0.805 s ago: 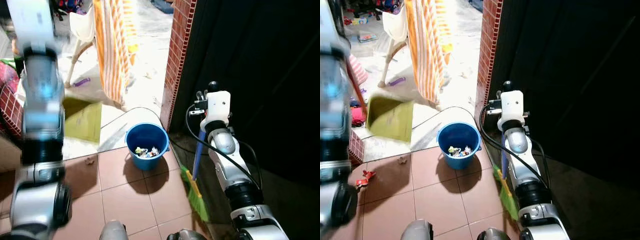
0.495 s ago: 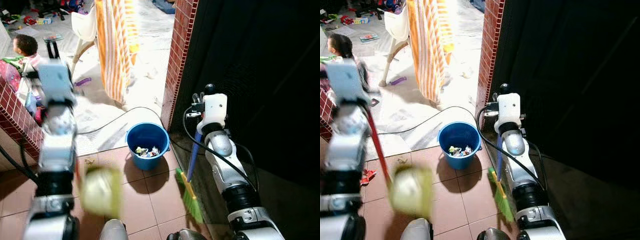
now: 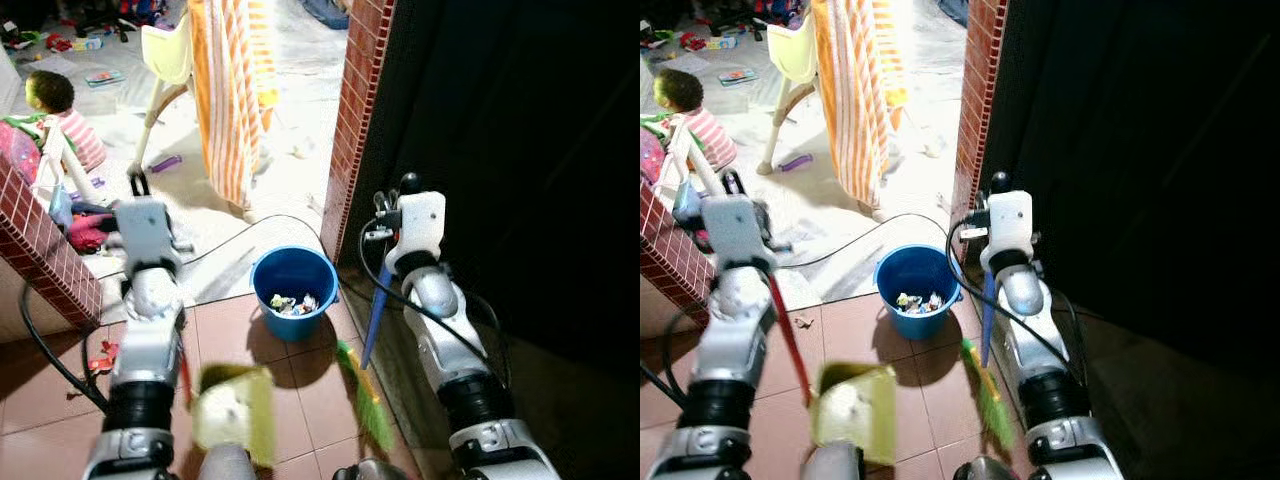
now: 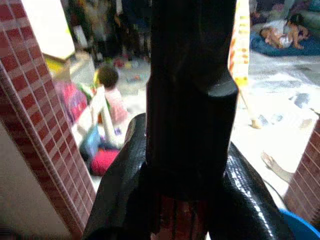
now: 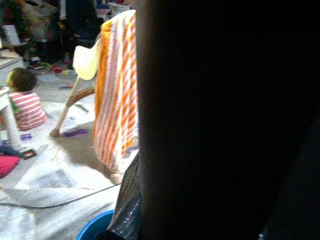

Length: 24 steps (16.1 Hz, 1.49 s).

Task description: Sweep floor

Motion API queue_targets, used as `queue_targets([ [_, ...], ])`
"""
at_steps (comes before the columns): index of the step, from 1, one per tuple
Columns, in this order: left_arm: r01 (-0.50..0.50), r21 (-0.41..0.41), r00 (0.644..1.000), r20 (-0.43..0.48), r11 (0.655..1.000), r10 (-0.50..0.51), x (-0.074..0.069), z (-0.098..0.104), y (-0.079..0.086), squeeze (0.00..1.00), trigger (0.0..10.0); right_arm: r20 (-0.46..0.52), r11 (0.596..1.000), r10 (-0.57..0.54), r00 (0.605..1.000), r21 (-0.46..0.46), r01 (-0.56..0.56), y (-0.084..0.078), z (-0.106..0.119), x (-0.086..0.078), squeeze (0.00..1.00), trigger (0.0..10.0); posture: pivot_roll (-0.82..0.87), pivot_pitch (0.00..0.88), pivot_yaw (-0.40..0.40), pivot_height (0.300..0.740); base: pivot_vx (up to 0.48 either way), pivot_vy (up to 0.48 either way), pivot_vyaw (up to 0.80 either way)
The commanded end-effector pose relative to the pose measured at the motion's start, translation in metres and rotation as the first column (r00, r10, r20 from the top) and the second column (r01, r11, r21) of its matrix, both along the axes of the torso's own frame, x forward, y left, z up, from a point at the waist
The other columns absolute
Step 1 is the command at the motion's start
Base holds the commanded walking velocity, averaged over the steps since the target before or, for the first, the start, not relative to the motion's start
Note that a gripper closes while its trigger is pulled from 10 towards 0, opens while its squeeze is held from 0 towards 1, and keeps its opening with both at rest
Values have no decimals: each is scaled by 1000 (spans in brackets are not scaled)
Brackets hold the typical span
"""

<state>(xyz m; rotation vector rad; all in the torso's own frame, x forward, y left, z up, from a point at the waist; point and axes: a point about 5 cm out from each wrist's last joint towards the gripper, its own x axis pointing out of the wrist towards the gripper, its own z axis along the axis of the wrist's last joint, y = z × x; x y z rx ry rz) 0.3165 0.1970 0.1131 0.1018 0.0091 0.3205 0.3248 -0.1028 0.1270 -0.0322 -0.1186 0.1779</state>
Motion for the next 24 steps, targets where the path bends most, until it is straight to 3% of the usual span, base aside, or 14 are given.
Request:
queue_targets([
  [1,-8,12,1000,-10,1000,8,0,-3,2,0,10000,41,999,22,999,24,-23,5,8,0,0,10000,26,12,-38,740,0,0,688],
  [3,-7,25,999,-51,1000,8,-2,-12,0,0,10000,38,999,29,999,27,-30,9,7,0,0,10000,23,13,-38,740,0,0,675],
  [5,89,-13,995,-49,996,-89,0,-19,-22,0,10000,36,999,41,999,30,-42,11,7,-1,0,10000,18,20,-43,740,0,0,675],
  [8,136,-59,989,-52,989,-139,0,-19,-31,0,10000,45,999,34,998,31,-36,8,11,2,0,10000,9,35,-40,740,0,0,435],
  [14,194,-92,980,-28,977,-197,1,-14,-47,0,10000,44,999,36,998,32,-38,9,13,6,0,10000,11,32,-51,740,0,480,0],
  [21,198,-91,978,-48,976,-203,7,-13,-48,0,10000,59,999,46,997,16,-47,12,15,9,0,10000,9,14,-52,740,0,480,0],
  [24,202,-83,977,-50,976,-207,8,-12,-49,0,10000,65,999,50,997,14,-51,12,16,9,0,10000,9,14,-52,740,0,480,719],
])
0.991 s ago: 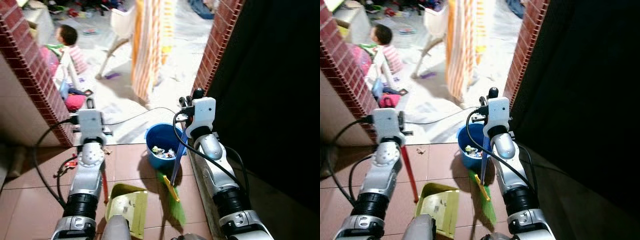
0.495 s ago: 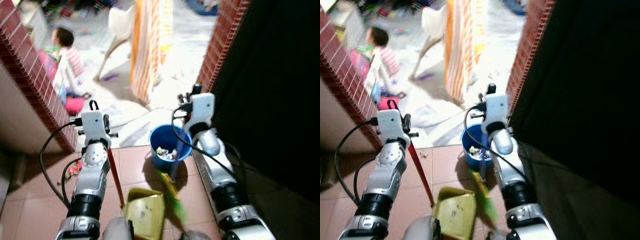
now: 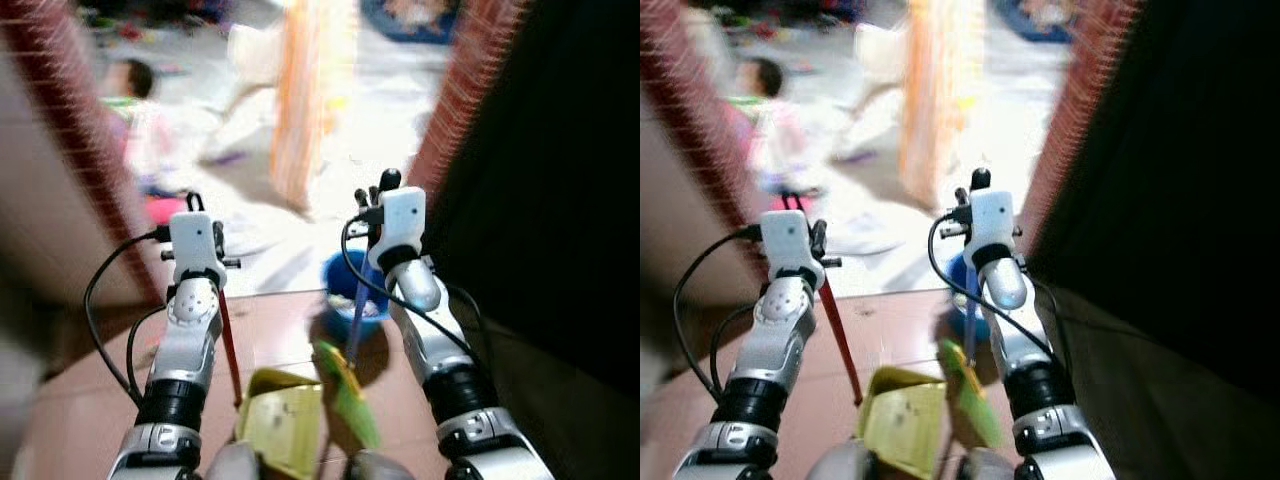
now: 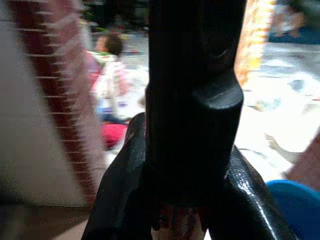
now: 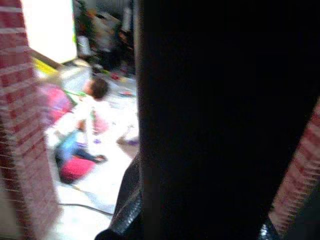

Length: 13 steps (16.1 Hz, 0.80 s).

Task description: Sweep floor

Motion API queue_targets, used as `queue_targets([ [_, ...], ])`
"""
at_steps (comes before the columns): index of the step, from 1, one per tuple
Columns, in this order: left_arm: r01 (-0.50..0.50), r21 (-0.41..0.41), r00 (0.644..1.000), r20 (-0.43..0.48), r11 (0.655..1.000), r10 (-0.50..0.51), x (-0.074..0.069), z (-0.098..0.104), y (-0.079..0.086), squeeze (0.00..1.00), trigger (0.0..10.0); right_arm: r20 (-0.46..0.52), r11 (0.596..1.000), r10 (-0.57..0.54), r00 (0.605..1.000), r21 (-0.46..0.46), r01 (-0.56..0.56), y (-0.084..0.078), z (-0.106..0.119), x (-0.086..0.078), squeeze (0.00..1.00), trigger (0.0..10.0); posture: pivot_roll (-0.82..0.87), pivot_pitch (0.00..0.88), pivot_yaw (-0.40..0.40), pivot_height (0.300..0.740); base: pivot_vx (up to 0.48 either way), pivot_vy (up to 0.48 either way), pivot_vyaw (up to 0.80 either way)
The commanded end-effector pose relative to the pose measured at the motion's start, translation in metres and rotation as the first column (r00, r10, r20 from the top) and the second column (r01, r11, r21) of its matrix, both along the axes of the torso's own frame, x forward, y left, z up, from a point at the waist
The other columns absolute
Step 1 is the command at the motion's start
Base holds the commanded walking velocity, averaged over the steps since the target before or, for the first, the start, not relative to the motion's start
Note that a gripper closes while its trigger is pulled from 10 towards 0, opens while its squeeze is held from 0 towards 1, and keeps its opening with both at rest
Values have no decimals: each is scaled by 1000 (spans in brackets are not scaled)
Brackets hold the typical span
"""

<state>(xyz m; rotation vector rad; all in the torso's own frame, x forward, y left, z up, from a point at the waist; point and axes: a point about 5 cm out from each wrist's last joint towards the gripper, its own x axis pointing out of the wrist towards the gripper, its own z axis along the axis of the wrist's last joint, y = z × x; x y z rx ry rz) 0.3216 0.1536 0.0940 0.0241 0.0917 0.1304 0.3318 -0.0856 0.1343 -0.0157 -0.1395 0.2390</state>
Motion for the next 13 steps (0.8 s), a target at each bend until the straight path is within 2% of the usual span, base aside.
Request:
queue_targets([
  [1,22,17,999,24,1000,-22,3,7,-6,0,10000,45,1000,-13,999,5,12,-5,9,3,0,10000,7,9,-49,740,0,480,688],
  [3,20,6,999,33,1000,-21,4,8,-8,0,10000,49,1000,-14,999,3,14,-5,10,4,0,10000,7,12,-49,740,0,442,684],
  [5,25,14,998,62,1000,-26,4,11,-11,0,10000,52,1000,-10,999,4,10,-3,10,4,0,10000,7,12,-49,740,0,0,688],
  [7,-35,91,995,95,995,27,5,16,-10,0,10000,53,1000,-7,999,5,7,-4,11,4,0,10000,1,19,-50,740,0,0,681],
  [9,-29,52,996,86,998,24,5,15,-11,0,10000,54,1000,-6,999,4,6,-5,11,4,0,10000,-2,22,-51,740,0,0,681],
  [13,-45,47,995,94,998,40,8,16,-12,0,10000,67,1000,7,998,-4,-7,-3,12,4,0,10000,-4,26,-52,740,0,0,647],
])
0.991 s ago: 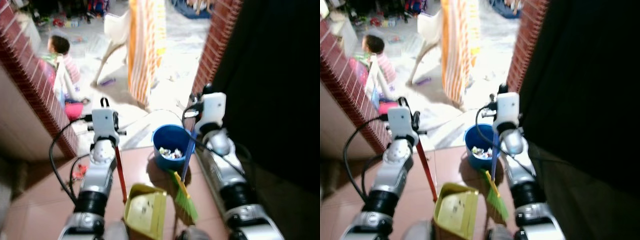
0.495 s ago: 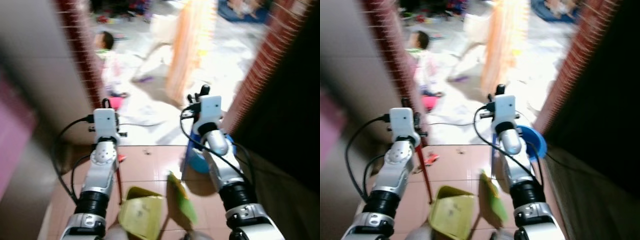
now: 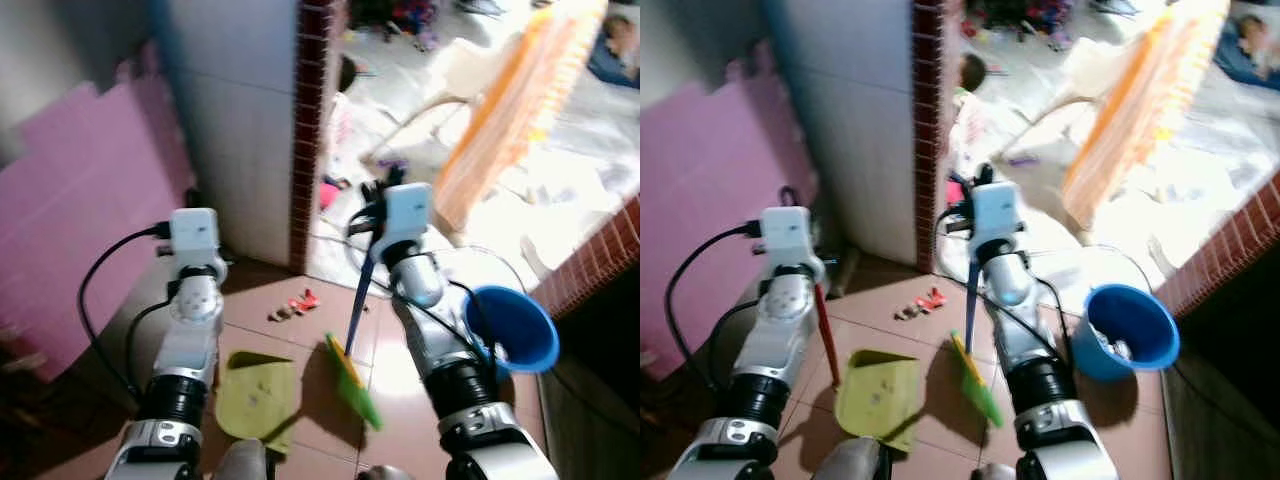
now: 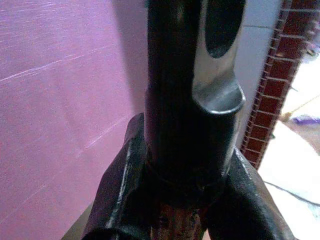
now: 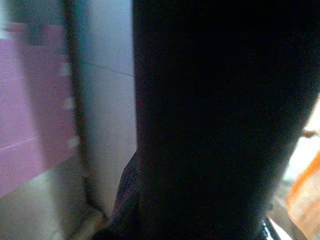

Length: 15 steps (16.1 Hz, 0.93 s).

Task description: Sweep floor

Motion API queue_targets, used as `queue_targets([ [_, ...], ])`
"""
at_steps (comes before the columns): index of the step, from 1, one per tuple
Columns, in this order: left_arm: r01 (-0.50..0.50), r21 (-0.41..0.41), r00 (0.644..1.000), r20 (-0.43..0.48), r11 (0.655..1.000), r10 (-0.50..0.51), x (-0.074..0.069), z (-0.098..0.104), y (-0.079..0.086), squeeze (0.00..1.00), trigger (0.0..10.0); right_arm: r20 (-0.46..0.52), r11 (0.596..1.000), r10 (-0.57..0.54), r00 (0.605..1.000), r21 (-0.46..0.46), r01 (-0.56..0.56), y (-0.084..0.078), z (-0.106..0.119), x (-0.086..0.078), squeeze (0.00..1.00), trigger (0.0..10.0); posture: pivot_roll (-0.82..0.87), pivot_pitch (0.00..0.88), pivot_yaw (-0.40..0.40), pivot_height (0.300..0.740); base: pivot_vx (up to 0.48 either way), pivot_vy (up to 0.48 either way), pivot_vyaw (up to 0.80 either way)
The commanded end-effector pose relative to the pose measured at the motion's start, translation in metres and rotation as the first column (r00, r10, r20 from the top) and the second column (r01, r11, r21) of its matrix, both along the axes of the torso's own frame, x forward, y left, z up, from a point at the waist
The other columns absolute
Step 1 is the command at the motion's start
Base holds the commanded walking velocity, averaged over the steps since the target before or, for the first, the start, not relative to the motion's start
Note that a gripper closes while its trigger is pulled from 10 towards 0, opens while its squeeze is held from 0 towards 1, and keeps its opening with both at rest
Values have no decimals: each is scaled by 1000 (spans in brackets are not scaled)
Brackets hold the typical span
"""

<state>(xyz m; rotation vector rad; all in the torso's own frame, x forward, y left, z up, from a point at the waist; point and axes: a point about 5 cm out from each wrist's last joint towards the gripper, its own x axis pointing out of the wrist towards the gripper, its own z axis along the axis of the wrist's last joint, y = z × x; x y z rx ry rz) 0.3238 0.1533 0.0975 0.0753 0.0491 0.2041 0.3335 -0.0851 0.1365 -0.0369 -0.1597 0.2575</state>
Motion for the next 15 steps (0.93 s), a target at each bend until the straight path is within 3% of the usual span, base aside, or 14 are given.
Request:
queue_targets([
  [1,23,-4,998,59,1000,-22,6,14,-12,0,10000,50,1000,-10,999,12,9,-4,11,2,0,10000,-4,26,-52,740,0,0,0],
  [5,22,-13,998,54,1000,-21,4,11,-8,0,10000,64,996,-86,994,-11,87,-14,11,3,0,10000,2,32,-51,740,0,0,0],
  [8,6,-39,997,73,999,-3,-3,10,-1,0,10000,179,981,-119,977,-133,144,-25,22,1,0,10000,3,34,-53,740,0,0,0],
  [15,2,-37,995,97,999,2,-1,16,2,0,10000,167,987,-101,981,-109,120,-20,22,3,0,10000,3,27,-55,740,310,0,0],
])
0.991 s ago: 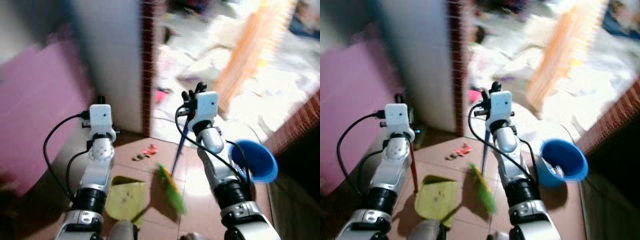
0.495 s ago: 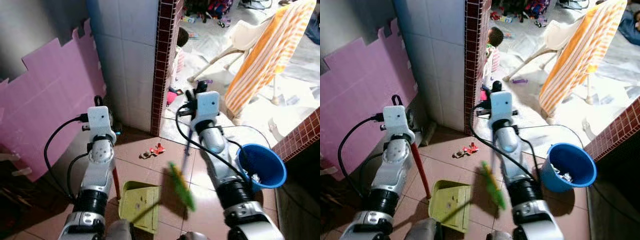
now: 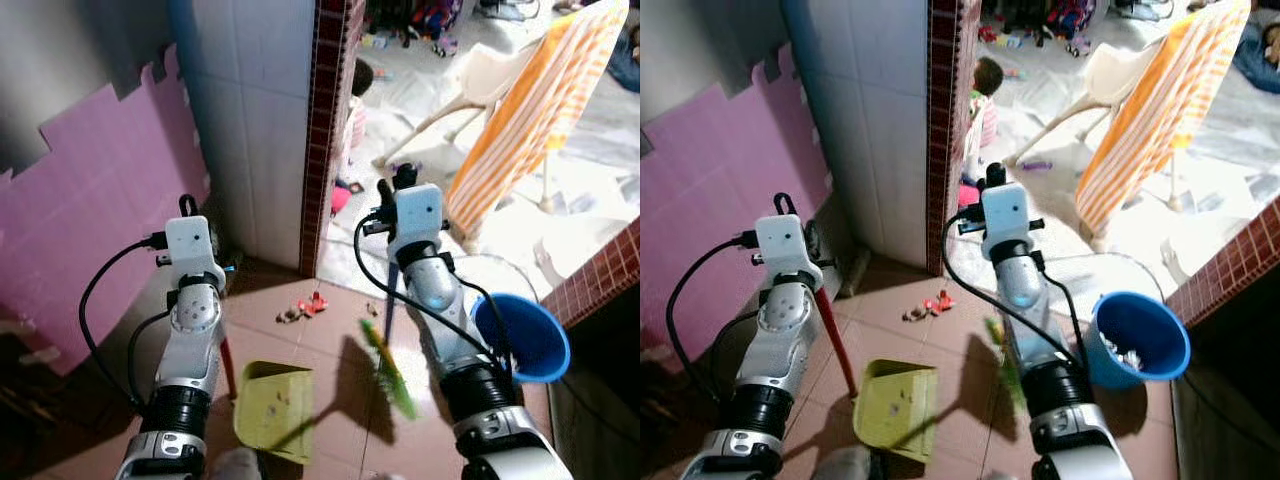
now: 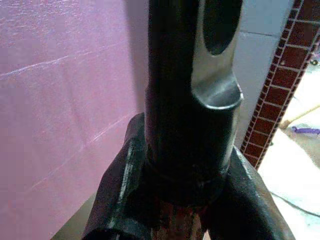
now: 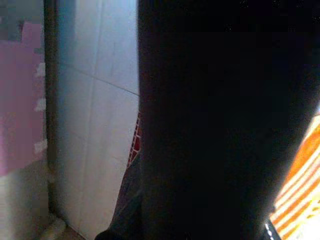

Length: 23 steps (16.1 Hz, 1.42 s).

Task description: Sweep floor

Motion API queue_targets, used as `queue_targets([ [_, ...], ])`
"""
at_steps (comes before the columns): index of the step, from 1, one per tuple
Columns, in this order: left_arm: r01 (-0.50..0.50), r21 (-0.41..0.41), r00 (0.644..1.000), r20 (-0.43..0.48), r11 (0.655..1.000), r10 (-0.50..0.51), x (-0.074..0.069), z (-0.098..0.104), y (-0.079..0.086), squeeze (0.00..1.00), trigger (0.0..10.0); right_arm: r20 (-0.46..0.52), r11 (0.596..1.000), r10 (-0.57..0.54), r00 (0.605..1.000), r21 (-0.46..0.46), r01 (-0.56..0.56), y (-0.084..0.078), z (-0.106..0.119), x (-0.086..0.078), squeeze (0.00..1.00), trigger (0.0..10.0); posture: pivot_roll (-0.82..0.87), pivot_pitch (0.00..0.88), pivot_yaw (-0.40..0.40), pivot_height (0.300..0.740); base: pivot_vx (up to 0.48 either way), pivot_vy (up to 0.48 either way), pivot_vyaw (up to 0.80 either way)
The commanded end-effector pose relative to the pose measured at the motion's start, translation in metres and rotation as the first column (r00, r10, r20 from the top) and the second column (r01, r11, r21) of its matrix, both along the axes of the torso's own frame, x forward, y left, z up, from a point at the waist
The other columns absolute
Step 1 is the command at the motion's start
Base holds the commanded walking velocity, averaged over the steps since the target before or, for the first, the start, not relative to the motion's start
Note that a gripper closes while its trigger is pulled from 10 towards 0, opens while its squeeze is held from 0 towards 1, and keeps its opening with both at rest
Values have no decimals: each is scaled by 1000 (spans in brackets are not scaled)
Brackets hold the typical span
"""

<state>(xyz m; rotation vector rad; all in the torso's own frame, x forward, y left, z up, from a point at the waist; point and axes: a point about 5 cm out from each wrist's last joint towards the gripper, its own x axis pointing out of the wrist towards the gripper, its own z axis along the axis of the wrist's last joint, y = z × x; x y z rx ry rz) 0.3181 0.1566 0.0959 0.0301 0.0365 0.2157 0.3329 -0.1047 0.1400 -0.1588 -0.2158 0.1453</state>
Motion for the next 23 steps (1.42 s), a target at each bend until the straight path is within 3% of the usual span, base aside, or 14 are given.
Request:
queue_targets([
  [1,12,16,996,85,1000,-13,5,19,-1,0,10000,86,1000,15,996,-19,-14,1,19,3,0,10000,3,27,-55,740,461,0,0],
  [12,2,8,997,81,1000,-3,8,19,-3,0,10000,118,997,75,990,-40,-71,10,24,3,0,10000,-1,18,-61,740,443,0,0],
  [21,-82,74,987,143,994,70,3,31,6,0,10000,77,993,105,992,39,-108,15,20,4,0,10000,2,35,-65,740,0,0,0],
  [23,-80,104,982,178,991,60,2,38,9,0,10000,75,989,138,988,51,-142,27,22,9,0,10000,11,44,-65,740,0,0,0],
])
